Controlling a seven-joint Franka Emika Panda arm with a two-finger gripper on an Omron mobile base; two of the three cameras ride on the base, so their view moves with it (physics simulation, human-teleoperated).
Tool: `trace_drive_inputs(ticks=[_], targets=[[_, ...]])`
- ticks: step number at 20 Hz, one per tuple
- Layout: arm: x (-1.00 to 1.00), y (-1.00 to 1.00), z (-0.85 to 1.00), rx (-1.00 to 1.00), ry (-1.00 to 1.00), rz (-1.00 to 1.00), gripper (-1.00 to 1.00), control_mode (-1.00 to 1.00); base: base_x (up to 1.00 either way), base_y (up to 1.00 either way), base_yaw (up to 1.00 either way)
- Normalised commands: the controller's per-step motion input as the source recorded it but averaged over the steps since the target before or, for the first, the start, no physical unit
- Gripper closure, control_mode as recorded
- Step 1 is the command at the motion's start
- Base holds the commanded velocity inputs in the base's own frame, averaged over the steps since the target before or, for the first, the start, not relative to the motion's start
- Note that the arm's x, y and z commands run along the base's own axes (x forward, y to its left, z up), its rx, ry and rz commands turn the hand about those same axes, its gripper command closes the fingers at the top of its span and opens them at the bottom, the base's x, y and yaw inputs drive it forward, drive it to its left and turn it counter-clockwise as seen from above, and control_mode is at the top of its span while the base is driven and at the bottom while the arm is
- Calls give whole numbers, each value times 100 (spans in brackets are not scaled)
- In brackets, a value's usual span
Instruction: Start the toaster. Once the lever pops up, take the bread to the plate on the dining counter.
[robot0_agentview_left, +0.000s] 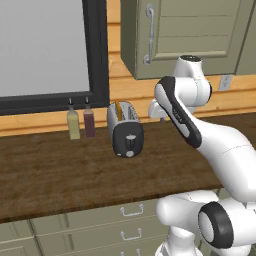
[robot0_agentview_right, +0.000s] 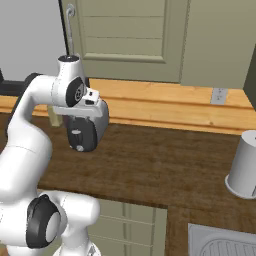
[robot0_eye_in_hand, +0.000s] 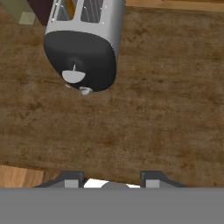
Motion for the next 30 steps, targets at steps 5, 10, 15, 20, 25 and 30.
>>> trace_drive_inputs(ticks=[5,10,15,20,25,30], targets=[[-22,27,-16,-1,-6,0,-100,-100,0,0,0],[-22,66,-30,-4,-16,0,-100,-100,0,0,0],[21,36,-11,0,-10,-2,-100,-100,0,0,0],[44,1,-9,0,-6,-5,-100,-100,0,0,0],[42,0,-9,0,-3,-5,-100,-100,0,0,0],[20,0,-2,0,0,-2,-100,-100,0,0,0]])
